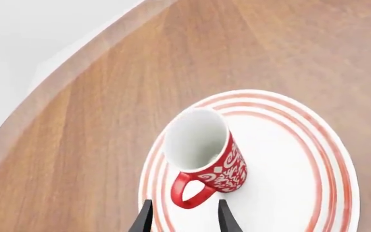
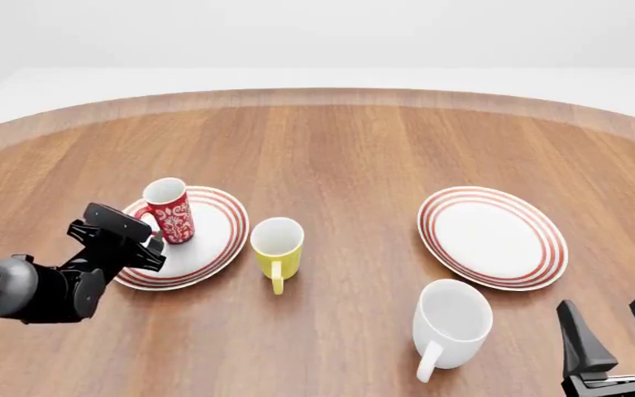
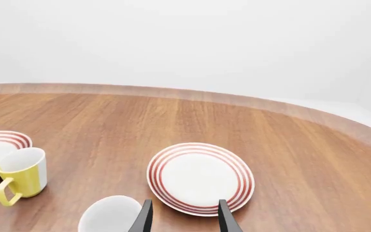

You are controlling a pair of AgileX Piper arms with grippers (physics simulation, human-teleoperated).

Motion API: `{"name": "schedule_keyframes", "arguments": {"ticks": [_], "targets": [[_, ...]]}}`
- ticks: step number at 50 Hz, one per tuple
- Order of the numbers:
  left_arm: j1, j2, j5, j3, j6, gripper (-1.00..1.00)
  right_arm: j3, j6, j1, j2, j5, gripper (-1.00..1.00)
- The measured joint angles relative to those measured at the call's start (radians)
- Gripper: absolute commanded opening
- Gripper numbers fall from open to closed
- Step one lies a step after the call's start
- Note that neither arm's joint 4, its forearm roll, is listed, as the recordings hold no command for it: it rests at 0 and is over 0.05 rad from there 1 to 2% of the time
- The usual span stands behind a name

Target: Put the red mug on the left plate.

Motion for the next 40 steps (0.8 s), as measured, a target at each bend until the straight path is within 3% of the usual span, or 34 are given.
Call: {"name": "schedule_keyframes", "arguments": {"ticks": [17,40], "targets": [[-0.001,-0.05,0.007,0.033,-0.014,1.0,0.0,-0.001,0.002,-0.002,0.003,1.0],[-0.047,-0.238,0.052,0.143,-0.069,1.0,0.0,0.008,0.007,0.013,-0.001,1.0]]}}
